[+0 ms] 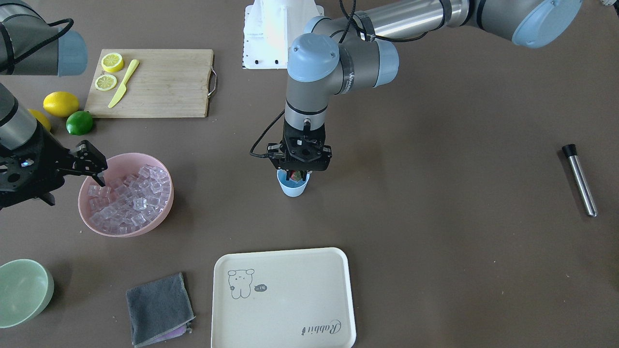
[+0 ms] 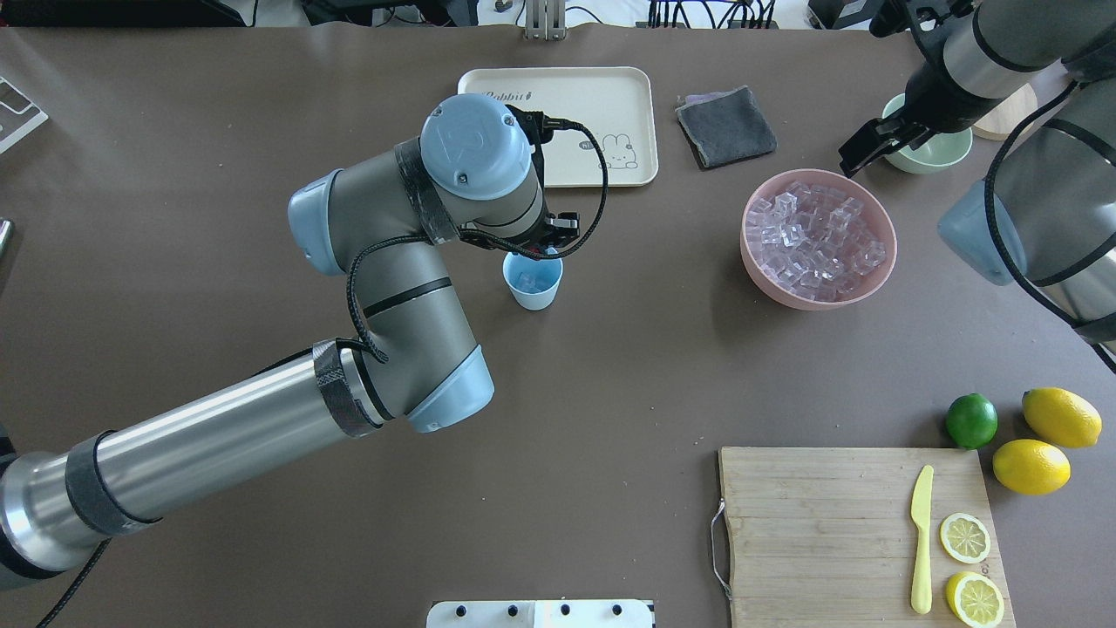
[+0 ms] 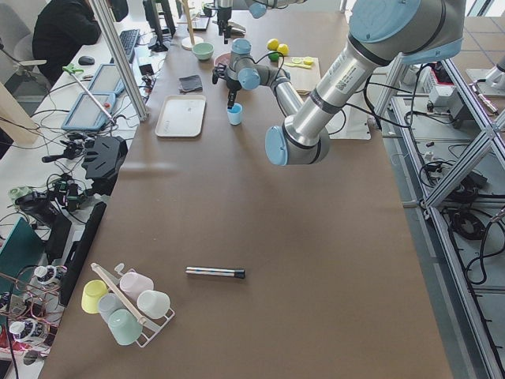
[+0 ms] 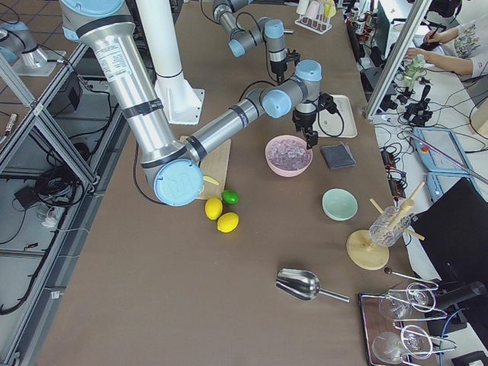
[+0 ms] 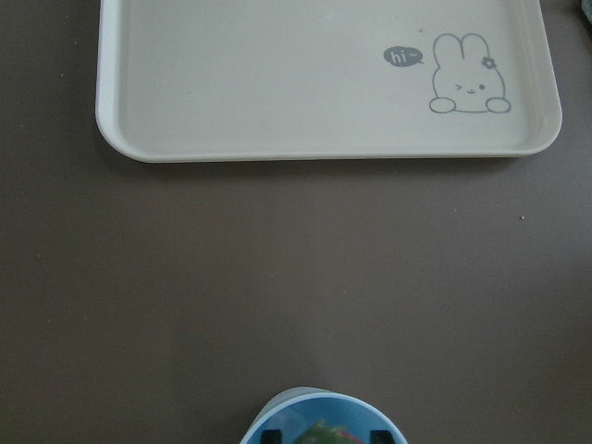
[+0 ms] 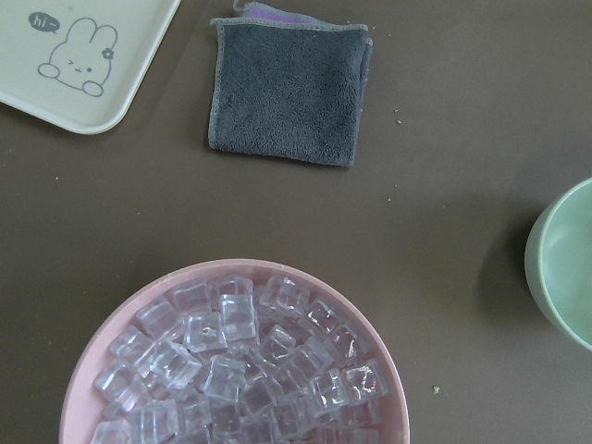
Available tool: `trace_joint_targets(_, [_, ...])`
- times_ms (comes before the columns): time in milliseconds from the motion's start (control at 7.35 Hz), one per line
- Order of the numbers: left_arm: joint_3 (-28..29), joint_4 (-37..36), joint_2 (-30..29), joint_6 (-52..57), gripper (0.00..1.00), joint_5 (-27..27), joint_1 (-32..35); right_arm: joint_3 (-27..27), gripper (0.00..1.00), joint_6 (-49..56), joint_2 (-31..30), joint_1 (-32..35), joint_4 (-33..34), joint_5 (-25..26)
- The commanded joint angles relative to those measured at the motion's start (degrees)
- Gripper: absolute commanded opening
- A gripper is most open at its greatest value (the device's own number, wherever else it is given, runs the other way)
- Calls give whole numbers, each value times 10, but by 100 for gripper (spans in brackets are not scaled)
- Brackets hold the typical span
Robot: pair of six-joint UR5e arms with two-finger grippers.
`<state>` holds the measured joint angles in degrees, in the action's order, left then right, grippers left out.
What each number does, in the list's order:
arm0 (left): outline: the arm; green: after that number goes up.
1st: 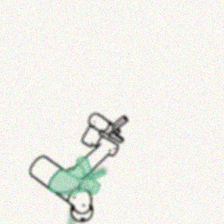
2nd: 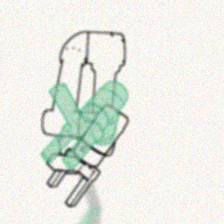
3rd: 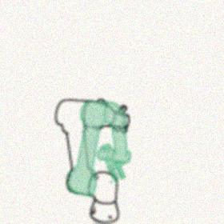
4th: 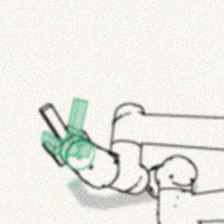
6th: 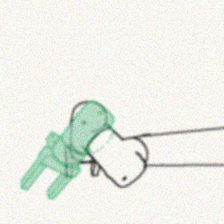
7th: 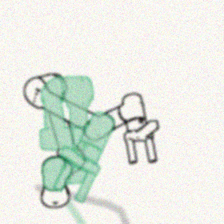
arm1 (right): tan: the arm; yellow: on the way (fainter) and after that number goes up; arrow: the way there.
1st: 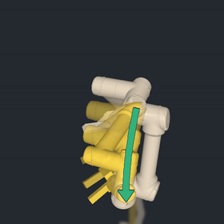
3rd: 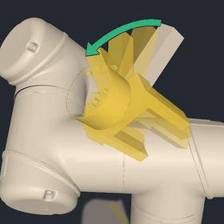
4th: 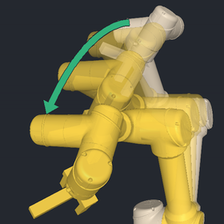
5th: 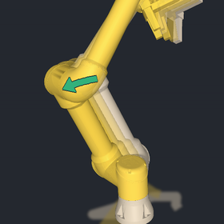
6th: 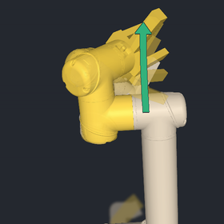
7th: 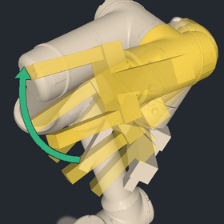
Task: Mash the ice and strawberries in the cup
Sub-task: 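Lower the strawberry into the blue cup and open the left gripper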
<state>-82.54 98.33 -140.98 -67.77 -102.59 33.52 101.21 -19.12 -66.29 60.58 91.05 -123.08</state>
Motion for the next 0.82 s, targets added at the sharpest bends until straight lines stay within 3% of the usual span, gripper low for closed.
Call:
trace_joint_targets(0, [-8, -1, 3, 0, 63, 0, 0, 0, 95, -1, 3, 0, 0, 0])
trace_joint_targets(136, [-14, -2, 5, -2, 73, 1, 0, 0, 95, 0, 2, 0, 0, -1])
trace_joint_targets(272, [-25, -1, 16, -1, 93, 4, -1, 0, 95, 2, 3, 4, 1, -3])
trace_joint_targets(408, [-51, 0, 46, 5, 94, 22, 0, -5, 94, 23, 1, 33, 3, -13])
trace_joint_targets(681, [-96, 2, 118, 69, 97, 16, 47, -28, 94, 143, -29, 95, 2, -79])
